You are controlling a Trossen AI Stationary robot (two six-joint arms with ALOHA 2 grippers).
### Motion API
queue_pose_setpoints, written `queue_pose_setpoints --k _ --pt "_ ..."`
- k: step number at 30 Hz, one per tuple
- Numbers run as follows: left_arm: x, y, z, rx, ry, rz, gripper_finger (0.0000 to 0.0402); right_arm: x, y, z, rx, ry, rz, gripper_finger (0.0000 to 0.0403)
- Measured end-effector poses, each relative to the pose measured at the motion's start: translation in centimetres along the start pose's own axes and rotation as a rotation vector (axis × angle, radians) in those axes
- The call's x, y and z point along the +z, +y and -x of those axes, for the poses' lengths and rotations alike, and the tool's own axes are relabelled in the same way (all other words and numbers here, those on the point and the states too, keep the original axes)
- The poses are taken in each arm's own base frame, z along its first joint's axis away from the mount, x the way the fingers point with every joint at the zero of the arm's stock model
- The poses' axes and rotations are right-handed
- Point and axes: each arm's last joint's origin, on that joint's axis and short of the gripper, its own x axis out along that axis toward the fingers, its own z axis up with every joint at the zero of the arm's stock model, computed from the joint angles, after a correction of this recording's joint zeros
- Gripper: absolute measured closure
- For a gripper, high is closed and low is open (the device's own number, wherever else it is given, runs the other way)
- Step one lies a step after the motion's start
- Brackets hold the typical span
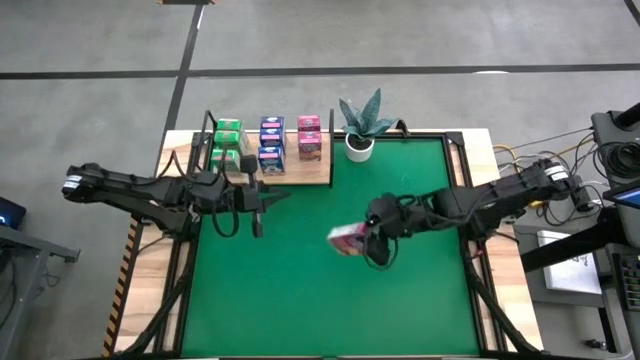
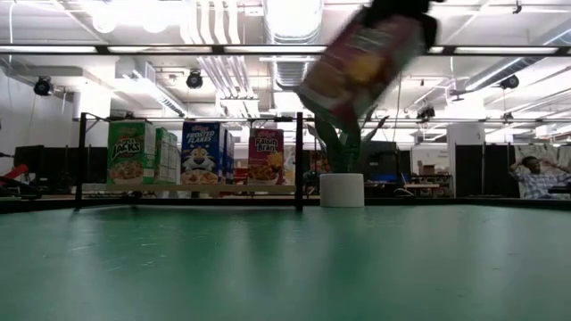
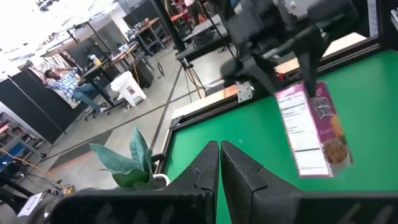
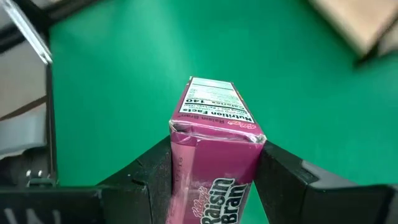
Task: Stack cereal on shelf
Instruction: Put the pink cereal box on the shelf aligned with the other pink cereal boxes
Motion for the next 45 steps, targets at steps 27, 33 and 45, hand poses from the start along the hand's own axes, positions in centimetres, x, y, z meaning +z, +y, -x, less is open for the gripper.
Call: queue_pose_setpoints --k 27,33,45 --pt "-2.2 1.0 3.3 0.18 -0.123 0.047 0.0402 15.7 -5.2 -5.1 -0.172 0.041 0.537 0.0223" --pt "-2.2 1.0 3.3 0.181 -0.124 0.047 0.0402 18.1 -7.2 -7.8 -0.175 0.104 0.675 0.0223" --pt "-2.3 1.0 3.2 0.18 -0.121 0.04 0.0402 19.1 -12.1 -13.3 -0.206 0.306 0.76 0.0223"
